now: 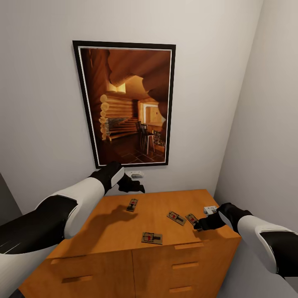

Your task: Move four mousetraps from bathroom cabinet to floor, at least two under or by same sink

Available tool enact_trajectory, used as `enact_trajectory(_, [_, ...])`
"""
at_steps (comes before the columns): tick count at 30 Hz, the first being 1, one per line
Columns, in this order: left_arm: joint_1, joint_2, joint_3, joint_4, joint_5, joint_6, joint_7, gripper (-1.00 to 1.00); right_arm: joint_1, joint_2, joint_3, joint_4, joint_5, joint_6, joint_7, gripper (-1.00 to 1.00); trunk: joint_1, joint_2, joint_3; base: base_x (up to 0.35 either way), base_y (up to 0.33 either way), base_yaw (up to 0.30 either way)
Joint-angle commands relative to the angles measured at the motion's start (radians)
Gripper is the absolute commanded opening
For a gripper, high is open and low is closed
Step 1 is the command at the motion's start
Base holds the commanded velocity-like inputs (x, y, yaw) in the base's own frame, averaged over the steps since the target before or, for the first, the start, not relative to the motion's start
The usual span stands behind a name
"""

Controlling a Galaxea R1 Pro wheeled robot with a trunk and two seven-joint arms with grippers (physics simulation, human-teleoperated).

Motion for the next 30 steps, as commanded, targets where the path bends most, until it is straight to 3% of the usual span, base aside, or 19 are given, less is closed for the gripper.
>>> enact_trajectory(1, [0.0, 0.001, -0.009, -0.001, 0.008, 0.003, -0.001, 1.0, -0.001, -0.001, 0.007, 0.0, 0.004, 0.001, 0.007, 1.0, 0.0, -0.001, -0.001, 0.0, 0.0, 0.0])
enact_trajectory(12, [0.0, 0.0, -0.01, -0.002, 0.008, 0.003, 0.0, 1.0, -0.001, -0.001, 0.006, -0.001, 0.004, 0.002, 0.007, 1.0, 0.0, -0.001, -0.001, 0.0, 0.0, 0.0])
enact_trajectory(21, [0.0, 0.0, -0.01, -0.002, 0.008, 0.003, 0.0, 1.0, -0.001, 0.0, 0.006, -0.001, 0.004, 0.0, 0.007, 1.0, 0.035, -0.064, -0.029, 0.0, 0.0, 0.0])
enact_trajectory(30, [0.0, 0.0, -0.009, -0.001, 0.008, 0.003, 0.0, 1.0, -0.001, 0.002, 0.01, -0.015, 0.005, 0.001, 0.007, 1.0, 0.035, -0.064, -0.029, 0.0, 0.0, 0.0])
